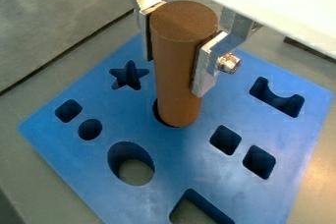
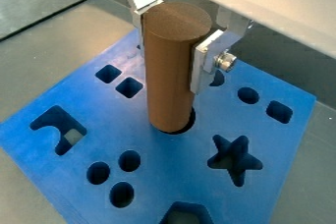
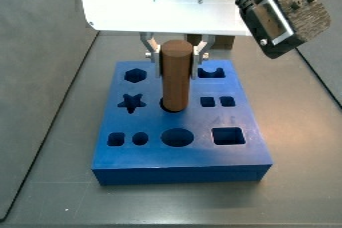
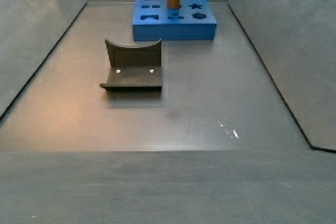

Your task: Insert the round object.

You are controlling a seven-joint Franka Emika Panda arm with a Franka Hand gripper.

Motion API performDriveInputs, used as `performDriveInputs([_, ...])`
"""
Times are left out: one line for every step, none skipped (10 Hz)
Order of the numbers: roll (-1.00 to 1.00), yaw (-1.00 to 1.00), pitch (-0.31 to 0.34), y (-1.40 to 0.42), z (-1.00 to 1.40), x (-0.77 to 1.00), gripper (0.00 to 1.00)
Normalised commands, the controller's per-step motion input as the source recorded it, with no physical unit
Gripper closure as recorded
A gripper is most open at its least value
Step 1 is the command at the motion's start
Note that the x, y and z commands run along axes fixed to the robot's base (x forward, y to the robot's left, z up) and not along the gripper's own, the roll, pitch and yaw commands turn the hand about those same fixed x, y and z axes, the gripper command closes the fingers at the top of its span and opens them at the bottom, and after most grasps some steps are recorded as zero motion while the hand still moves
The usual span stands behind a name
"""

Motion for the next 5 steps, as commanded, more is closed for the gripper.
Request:
performDriveInputs([0.00, -0.01, -0.020, 0.00, -0.22, -0.04, 1.00])
performDriveInputs([0.00, 0.00, -0.051, 0.00, -0.23, -0.11, 1.00])
performDriveInputs([-0.01, 0.00, -0.059, 0.00, -0.18, -0.15, 1.00])
performDriveInputs([0.00, 0.00, -0.043, 0.00, -0.19, -0.09, 1.00])
performDriveInputs([0.00, 0.00, -0.026, 0.00, -0.25, -0.01, 1.00])
